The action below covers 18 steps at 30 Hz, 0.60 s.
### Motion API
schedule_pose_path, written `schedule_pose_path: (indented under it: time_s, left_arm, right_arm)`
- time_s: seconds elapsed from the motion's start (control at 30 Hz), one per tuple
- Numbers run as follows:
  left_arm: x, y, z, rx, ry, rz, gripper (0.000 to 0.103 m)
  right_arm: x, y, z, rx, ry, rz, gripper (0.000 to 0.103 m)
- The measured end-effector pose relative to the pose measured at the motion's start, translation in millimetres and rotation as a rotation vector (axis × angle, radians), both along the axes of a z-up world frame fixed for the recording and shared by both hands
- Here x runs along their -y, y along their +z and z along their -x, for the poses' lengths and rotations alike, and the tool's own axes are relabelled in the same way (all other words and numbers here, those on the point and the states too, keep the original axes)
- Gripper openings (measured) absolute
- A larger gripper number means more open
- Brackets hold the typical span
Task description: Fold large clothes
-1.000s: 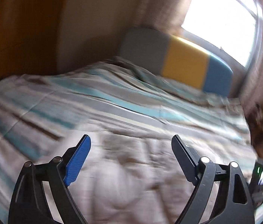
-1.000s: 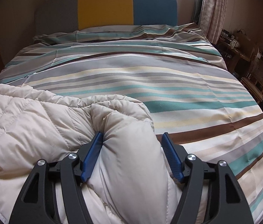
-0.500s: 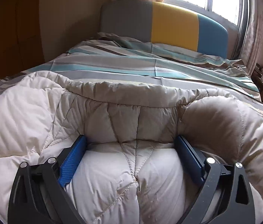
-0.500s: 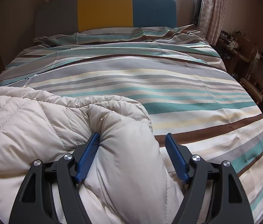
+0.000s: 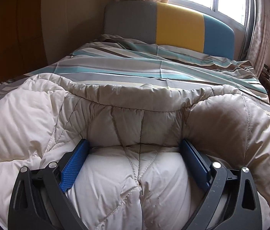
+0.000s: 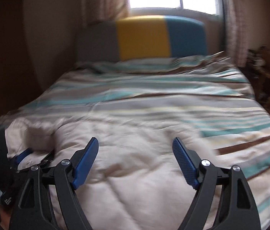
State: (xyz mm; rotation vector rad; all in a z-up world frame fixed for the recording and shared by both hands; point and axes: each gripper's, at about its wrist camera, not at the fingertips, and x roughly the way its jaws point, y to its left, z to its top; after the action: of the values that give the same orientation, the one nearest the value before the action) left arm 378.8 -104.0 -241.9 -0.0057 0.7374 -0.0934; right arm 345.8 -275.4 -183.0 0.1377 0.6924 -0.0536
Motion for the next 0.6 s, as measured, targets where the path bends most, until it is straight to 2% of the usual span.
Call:
schedule_pose_path:
  time_s: [0.13,0.23,0.33,0.43,0.6]
  left_arm:
    - [0,0,1,-0.002,0.001,0.0,0.096]
    - [1,-1,-1,-0.01,0.001,-0.009,0.097]
    - [1,-2,-5,-0.019,0.007,-0.01,0.098]
    - [3,-2,-8,-0.034,0.01,-0.022,0.098]
    - [4,11,1,-0.087,0.032,-0.066,0.098]
  right_arm:
    - [-9,-30,-16,-0.056,0.014,0.01,0.077]
    - [-7,-47,-19,-0.073,-0.002,0.001,0.079]
    - [-9,-62,-24,-0.074,-0.029,0.035,0.079]
    - [-12,-66,-29,-0.09,-0.037,0.066,0.081]
    - [-7,-67,-29,-0.1,-0.031,0.04,0.081]
